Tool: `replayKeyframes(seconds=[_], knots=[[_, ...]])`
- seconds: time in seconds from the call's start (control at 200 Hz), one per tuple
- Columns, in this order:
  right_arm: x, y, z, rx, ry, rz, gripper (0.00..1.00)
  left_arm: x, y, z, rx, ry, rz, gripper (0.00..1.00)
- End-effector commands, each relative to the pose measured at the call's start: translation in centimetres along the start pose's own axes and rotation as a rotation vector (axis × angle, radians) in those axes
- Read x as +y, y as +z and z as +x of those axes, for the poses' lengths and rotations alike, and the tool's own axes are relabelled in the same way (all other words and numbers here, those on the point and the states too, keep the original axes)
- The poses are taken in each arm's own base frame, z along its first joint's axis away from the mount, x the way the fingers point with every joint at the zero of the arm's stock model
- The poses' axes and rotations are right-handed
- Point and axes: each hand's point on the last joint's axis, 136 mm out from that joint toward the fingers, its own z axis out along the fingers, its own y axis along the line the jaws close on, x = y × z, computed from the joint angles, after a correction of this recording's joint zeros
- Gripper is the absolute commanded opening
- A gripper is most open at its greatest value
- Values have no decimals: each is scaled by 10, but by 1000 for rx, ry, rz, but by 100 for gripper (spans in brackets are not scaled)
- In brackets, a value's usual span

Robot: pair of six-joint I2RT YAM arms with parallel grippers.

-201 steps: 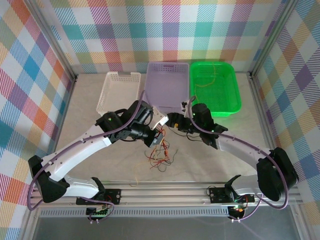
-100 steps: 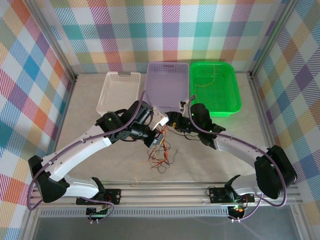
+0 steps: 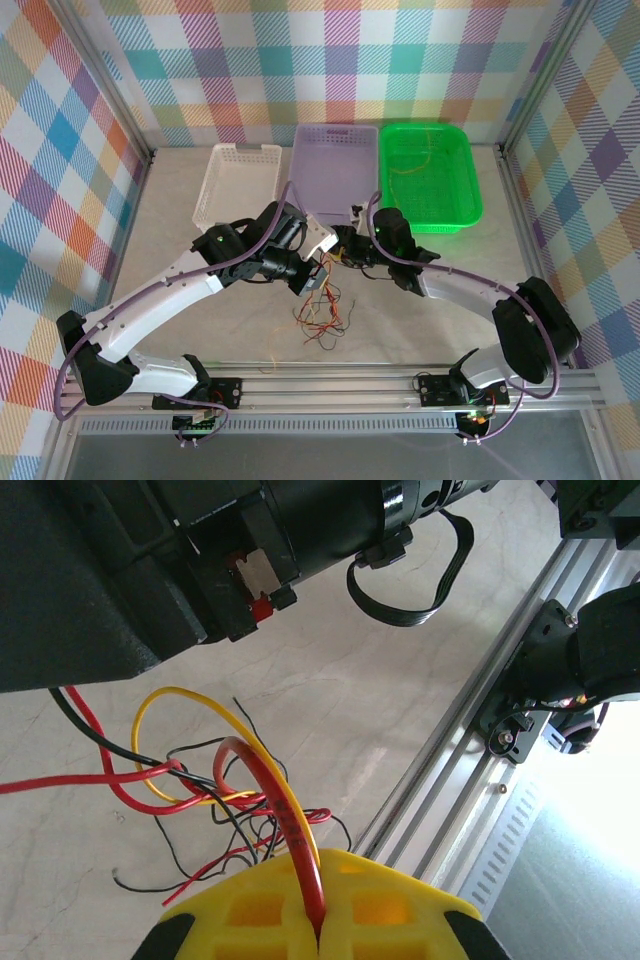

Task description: Untangle the cables

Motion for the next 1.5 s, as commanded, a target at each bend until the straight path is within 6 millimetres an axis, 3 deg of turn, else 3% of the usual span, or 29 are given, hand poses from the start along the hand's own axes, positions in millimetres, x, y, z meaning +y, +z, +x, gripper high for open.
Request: replayKeyframes(seconds=[0.0,0.105,0.275,0.56,0.8,0.855,1.125,1.305,1.495], knots=[[41,1,-4,7,-53,-114,53,-5,-8,1,-7,42,-5,0],[41,-2,-4,-11,-64,-93,43,-5,-9,1,-10,48,-5,0],[40,-1,-3,1,-68,-92,41,-5,-9,1,-11,47,-5,0],[43,-1,-6,-12,-77,-101,19,-4,-13,4,-17,50,-14,0],[44,-19,-18,-75,-126,-46,0,1,-21,12,-25,58,-45,0],[43,-25,-23,-92,-127,-34,0,4,-22,15,-26,56,-61,0],[27,-78,-55,-226,-105,29,0,33,-28,26,-34,18,-213,0],[19,-136,-82,-355,-102,88,0,62,-32,30,-24,-59,-309,0],[35,-198,-101,-460,-144,141,0,96,-34,39,-11,-185,-386,0]])
